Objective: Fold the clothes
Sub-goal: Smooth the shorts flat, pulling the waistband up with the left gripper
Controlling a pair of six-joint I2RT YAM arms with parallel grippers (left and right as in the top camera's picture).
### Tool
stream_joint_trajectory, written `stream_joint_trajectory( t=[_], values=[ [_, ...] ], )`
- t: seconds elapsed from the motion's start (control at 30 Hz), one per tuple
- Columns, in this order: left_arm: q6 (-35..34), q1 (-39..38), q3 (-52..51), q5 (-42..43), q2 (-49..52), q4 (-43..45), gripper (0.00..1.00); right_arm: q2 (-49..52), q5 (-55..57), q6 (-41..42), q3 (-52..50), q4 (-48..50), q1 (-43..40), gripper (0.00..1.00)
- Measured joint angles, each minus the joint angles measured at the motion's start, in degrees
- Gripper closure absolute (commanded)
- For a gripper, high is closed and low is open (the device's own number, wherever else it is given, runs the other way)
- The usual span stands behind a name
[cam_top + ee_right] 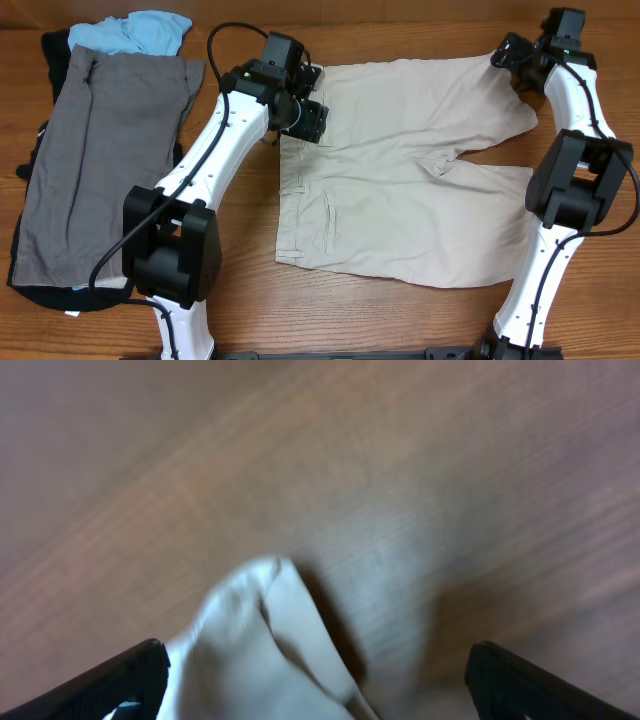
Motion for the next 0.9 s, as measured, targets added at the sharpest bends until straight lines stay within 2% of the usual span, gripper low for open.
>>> stream_joint_trajectory(
  t=[0.2, 0.33, 0.43, 0.53, 0.57, 0.6, 0.67, 0.7, 0.77, 0.9],
  values=[
    [0.1, 0.2, -0.1, -5.4, 1.6, 9.8, 0.36, -4.6, -3.3, 0.0, 0.0, -16.0, 0.0, 0.0],
    [1.1, 0.8, -0.1, -6.2, 6.6, 18.3, 0.37, -12.0, -7.9, -1.3, 0.0, -26.6, 0.0, 0.0],
    [1.5, 1.7, -0.4, -6.4, 11.8, 24.0, 0.43, -17.9, -11.1, -2.0, 0.5, -33.9, 0.0, 0.0],
    [2.2, 1.9, -0.6, -5.4, 15.5, 31.2, 0.56, -19.2, -12.2, -2.4, 0.7, -38.0, 0.0, 0.0],
    [2.4, 1.9, -0.6, -5.1, 16.1, 32.7, 0.66, -19.2, -12.3, -2.4, 0.7, -38.6, 0.0, 0.01],
    [2.7, 1.9, -0.6, -4.7, 16.9, 34.5, 0.78, -19.2, -12.3, -2.4, 0.7, -39.5, 0.0, 0.04],
    [3.0, 1.9, -0.6, -4.4, 18.1, 37.2, 0.95, -19.2, -12.5, -3.0, 0.7, -39.9, 0.0, 0.19],
    [3.1, 1.9, -0.6, -4.3, 18.6, 38.3, 0.96, -19.2, -12.5, -2.5, 0.7, -40.0, 0.0, 0.29],
    [3.2, 1.9, -0.6, -4.6, 19.8, 39.8, 0.96, -19.2, -12.7, -2.6, 0.7, -40.5, 0.0, 0.41],
    [3.2, 1.8, -0.4, -6.1, 21.0, 40.8, 0.96, -19.2, -12.6, -2.9, 0.7, -41.1, 0.0, 0.45]
  ],
)
